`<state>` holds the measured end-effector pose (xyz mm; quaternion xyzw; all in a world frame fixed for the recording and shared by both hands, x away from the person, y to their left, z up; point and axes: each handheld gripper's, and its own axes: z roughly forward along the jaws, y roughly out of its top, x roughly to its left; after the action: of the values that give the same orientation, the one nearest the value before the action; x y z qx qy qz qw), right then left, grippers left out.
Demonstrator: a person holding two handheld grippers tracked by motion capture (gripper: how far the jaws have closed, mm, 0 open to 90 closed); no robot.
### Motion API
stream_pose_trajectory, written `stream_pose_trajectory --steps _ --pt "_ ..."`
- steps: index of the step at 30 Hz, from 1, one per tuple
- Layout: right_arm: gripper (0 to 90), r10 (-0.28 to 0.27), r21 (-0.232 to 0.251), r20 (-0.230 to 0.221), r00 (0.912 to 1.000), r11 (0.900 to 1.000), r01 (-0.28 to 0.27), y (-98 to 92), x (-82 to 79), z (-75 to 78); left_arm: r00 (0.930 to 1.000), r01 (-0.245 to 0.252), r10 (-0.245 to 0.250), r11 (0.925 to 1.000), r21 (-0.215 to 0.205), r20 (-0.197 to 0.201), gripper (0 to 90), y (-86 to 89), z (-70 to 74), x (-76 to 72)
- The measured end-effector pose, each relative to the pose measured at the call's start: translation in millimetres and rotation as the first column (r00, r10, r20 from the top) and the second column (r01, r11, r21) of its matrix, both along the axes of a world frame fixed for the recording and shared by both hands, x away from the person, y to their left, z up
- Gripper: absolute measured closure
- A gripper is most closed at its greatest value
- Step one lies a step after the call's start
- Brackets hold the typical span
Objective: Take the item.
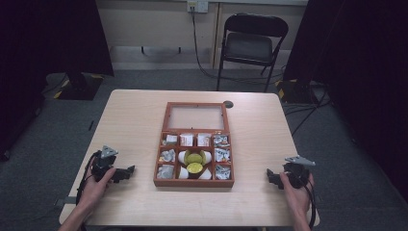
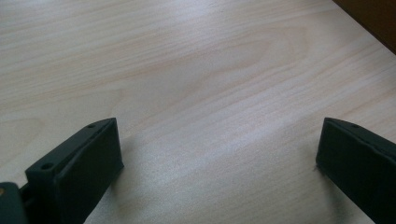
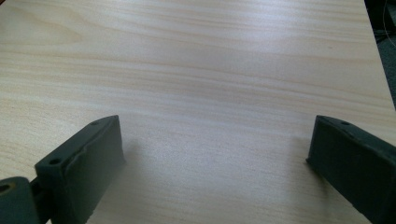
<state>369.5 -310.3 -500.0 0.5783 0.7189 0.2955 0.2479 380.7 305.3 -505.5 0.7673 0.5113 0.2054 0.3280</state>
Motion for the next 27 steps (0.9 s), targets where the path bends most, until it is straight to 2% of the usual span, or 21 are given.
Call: stream_pose_trajectory --steps 8,9,11,20,27 --pt "4.2 -0.008 0.001 0.002 1.0000 1.000 0.008 1.1 -1.2 0.3 1.0000 0.000 0.000 1.0000 0.000 0.000 0.0 0.0 0.0 0.0" --pt "13.4 -0.004 0.003 0.003 1.0000 1.000 0.004 0.6 -1.7 2.5 1.0000 0.000 0.000 1.0000 0.000 0.000 0.0 0.1 0.0 0.0" --pt "15.9 -0.006 0.005 0.007 1.0000 1.000 0.006 0.3 -2.1 3.3 1.0000 -0.001 0.001 1.0000 -0.001 0.000 0.0 0.0 0.0 0.0" --pt "16.3 0.045 0.022 -0.004 0.9990 0.999 -0.045 2.5 -4.4 6.5 1.0000 -0.001 0.001 1.0000 -0.005 0.002 0.0 0.2 -0.3 0.0" --pt "17.3 0.052 0.042 0.025 0.9984 0.998 -0.053 5.1 -6.1 12.0 1.0000 0.000 0.000 1.0000 -0.004 0.001 0.0 0.1 -0.2 0.0"
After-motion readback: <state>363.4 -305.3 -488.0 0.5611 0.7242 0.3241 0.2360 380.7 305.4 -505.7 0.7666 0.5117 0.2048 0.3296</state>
